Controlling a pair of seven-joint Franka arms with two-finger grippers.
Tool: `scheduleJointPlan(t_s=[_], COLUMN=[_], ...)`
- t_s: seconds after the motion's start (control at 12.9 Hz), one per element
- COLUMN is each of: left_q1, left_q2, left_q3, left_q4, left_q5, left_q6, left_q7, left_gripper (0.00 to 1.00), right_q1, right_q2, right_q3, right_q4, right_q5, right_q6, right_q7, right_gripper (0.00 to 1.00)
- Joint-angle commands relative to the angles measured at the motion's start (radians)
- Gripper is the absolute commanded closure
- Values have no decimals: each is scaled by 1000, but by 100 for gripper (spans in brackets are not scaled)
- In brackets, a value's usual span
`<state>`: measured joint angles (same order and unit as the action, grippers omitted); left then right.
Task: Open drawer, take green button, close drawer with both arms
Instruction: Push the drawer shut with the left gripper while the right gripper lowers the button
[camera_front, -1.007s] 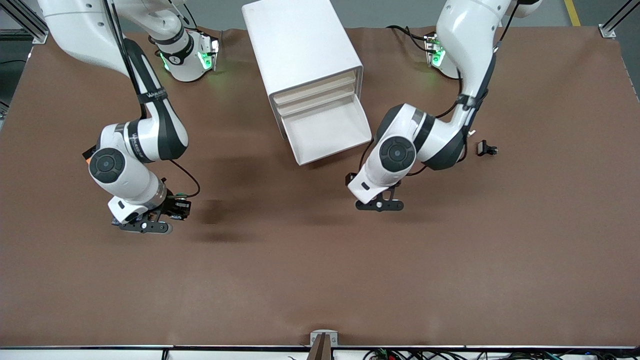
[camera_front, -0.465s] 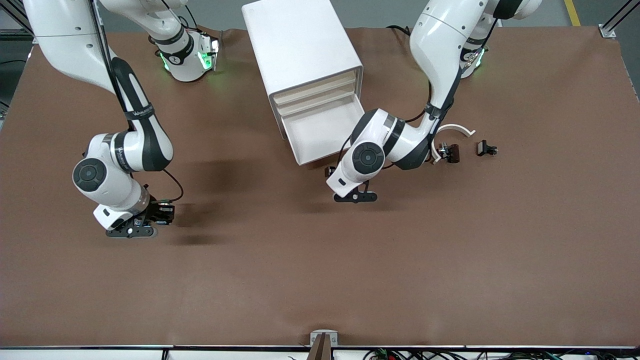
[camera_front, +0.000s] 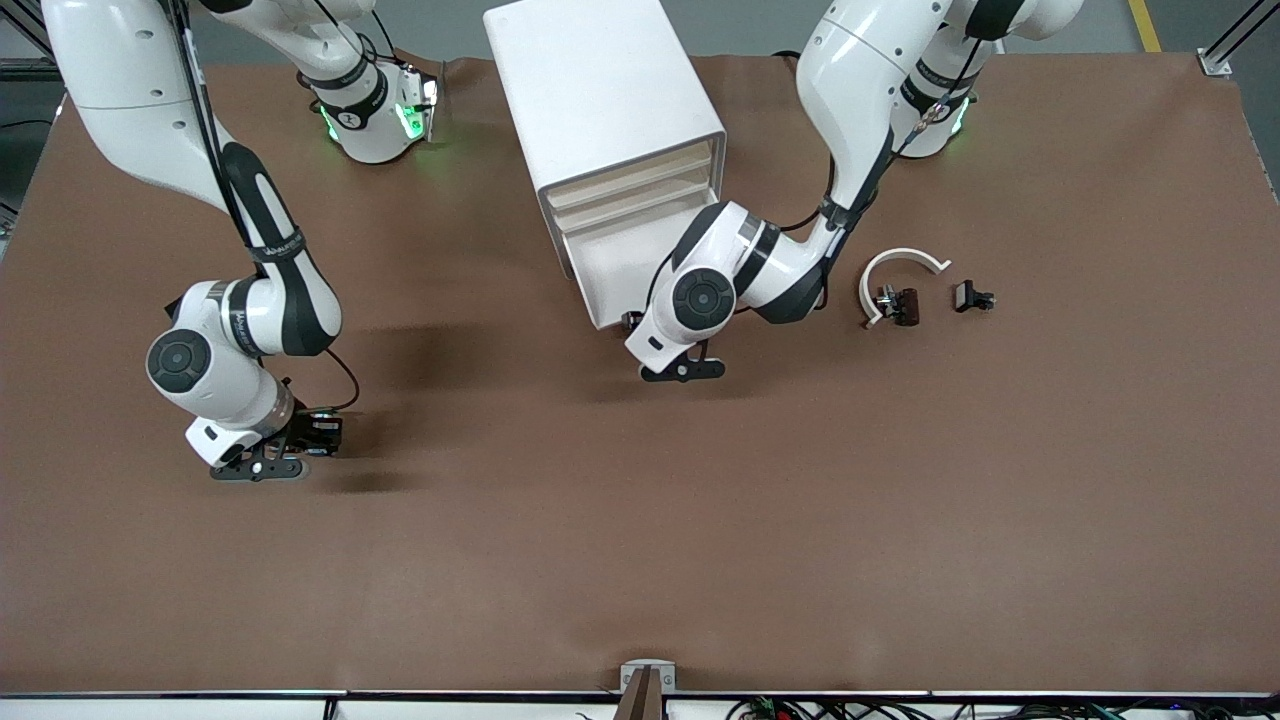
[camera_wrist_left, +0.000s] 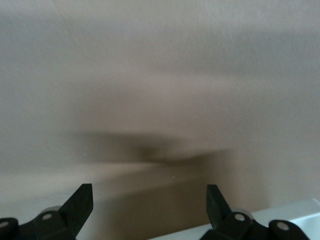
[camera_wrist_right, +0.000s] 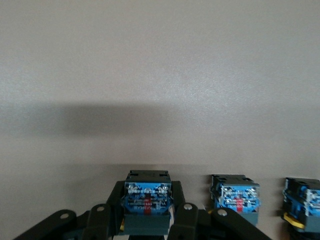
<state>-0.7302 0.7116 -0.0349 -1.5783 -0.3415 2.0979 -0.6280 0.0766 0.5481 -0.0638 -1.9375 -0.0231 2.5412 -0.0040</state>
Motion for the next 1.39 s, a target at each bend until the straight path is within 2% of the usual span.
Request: scheduleJointPlan(t_s=[0.0, 0.46, 0.7, 0.93, 1.32], left_q1=[2, 3, -6, -46, -46], left_q2=[-3, -6, -4, 0, 2], left_q3=[-32, -114, -129, -132, -132], left_q4=[6, 1, -8, -8, 1], left_q5=[-22, -39, -86, -99, -114], left_q6=[-36, -122, -125, -124, -118], left_q7=[-33, -68, -73, -140, -144], left_gripper=[0, 0, 0, 0, 0], right_q1=[-17, -24, -29, -31, -28], right_q2=[-10, -8, -1, 6, 19], right_q3=[21, 22, 22, 24, 24], right_q4=[-18, -26, -28, -28, -26], right_q5=[-6, -1, 3, 3, 6], right_q6=[14, 14, 24, 25, 27], right_q7=[-10, -8, -8, -8, -5], right_gripper=[100, 100, 100, 100, 100])
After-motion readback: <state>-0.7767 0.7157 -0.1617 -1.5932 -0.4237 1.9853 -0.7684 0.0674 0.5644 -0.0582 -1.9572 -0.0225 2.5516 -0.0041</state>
